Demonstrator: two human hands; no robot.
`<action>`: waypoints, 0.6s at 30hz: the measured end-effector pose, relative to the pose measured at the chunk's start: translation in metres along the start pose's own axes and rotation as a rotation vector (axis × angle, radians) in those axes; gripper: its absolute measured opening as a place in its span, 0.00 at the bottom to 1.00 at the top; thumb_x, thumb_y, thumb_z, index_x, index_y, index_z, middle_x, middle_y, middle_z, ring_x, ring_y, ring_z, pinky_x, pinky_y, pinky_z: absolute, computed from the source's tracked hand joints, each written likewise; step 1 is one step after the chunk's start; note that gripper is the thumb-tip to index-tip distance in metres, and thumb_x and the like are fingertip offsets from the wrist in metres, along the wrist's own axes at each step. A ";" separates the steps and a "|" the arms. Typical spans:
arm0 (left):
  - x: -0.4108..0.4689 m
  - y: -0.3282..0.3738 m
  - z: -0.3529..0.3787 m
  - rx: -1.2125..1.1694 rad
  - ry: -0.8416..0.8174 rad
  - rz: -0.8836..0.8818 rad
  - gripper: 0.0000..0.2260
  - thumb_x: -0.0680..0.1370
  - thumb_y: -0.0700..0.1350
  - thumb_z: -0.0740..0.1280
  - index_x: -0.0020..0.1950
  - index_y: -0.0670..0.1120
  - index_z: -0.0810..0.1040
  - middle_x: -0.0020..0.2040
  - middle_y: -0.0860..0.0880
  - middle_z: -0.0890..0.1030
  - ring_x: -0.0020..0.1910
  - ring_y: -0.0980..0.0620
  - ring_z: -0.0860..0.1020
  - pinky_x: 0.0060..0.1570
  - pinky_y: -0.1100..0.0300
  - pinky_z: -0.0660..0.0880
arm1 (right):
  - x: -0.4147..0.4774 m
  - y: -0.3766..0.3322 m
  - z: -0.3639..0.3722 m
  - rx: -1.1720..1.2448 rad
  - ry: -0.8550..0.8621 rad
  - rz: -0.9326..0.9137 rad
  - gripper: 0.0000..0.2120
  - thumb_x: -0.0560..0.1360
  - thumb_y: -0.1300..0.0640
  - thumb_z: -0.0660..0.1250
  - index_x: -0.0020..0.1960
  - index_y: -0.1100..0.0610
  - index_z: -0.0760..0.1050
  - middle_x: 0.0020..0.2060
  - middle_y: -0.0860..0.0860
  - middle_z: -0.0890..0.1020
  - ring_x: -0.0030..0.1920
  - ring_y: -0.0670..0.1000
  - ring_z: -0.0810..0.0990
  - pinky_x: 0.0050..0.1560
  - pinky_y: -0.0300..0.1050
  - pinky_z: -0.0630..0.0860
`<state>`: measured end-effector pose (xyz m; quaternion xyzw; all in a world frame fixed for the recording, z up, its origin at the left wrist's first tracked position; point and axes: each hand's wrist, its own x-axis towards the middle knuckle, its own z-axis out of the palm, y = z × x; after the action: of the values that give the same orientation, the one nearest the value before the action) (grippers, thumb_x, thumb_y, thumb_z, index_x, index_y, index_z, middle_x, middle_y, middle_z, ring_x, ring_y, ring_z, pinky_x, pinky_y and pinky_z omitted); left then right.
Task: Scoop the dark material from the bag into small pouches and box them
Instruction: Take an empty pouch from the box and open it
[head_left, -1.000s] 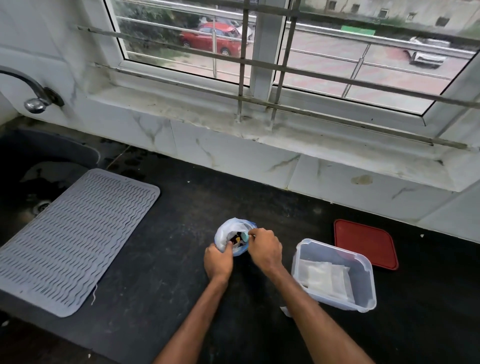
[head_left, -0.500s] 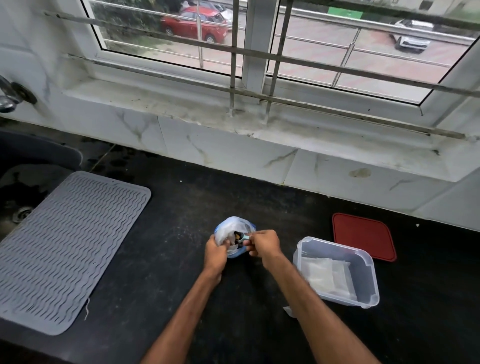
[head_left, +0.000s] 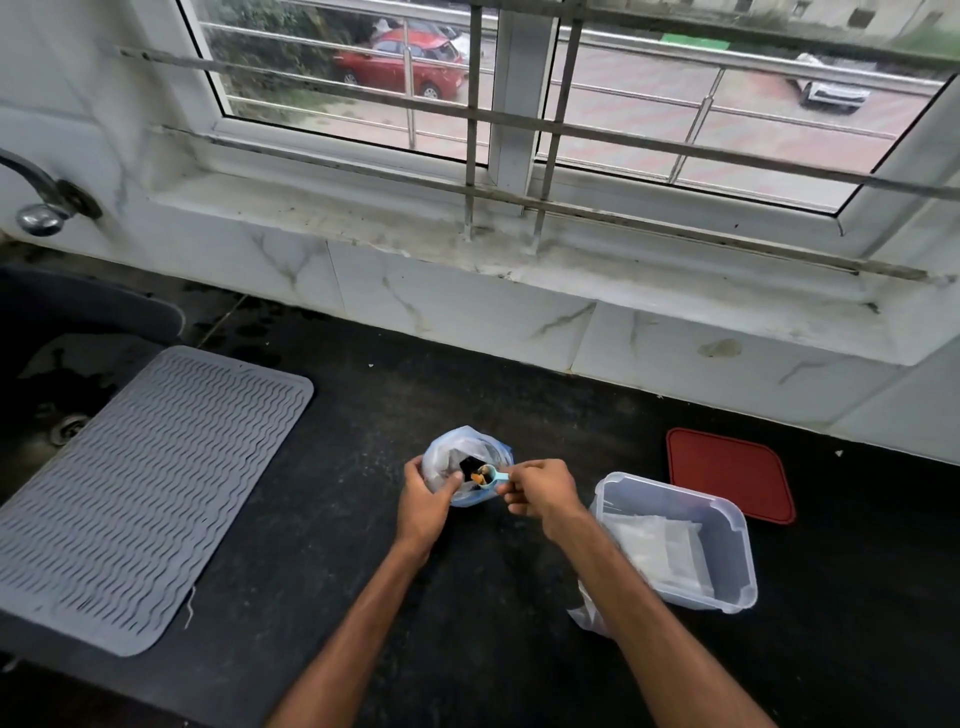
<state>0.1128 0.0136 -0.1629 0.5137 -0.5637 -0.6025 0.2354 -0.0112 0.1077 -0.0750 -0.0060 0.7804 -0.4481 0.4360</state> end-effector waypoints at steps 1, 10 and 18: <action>-0.004 0.004 -0.001 0.021 0.024 0.025 0.21 0.75 0.44 0.73 0.65 0.45 0.69 0.60 0.45 0.78 0.56 0.50 0.78 0.58 0.53 0.77 | -0.004 -0.002 -0.003 0.018 -0.018 0.002 0.07 0.79 0.65 0.62 0.51 0.62 0.79 0.37 0.57 0.85 0.32 0.47 0.79 0.31 0.39 0.78; -0.099 0.025 0.019 -0.008 0.290 0.409 0.15 0.75 0.53 0.66 0.60 0.52 0.72 0.57 0.53 0.76 0.54 0.53 0.76 0.52 0.48 0.77 | -0.069 -0.002 -0.081 0.189 -0.180 -0.066 0.09 0.80 0.64 0.62 0.53 0.62 0.81 0.35 0.53 0.84 0.32 0.47 0.79 0.33 0.37 0.75; -0.162 -0.027 0.094 0.324 -0.292 0.234 0.40 0.62 0.70 0.72 0.70 0.56 0.66 0.66 0.59 0.72 0.65 0.61 0.71 0.64 0.56 0.72 | -0.093 0.054 -0.166 0.086 -0.074 -0.119 0.09 0.80 0.66 0.62 0.53 0.62 0.81 0.35 0.54 0.84 0.33 0.47 0.79 0.32 0.38 0.75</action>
<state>0.0961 0.2018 -0.1460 0.3832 -0.7367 -0.5407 0.1341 -0.0467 0.2924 -0.0142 -0.0503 0.7419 -0.5059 0.4371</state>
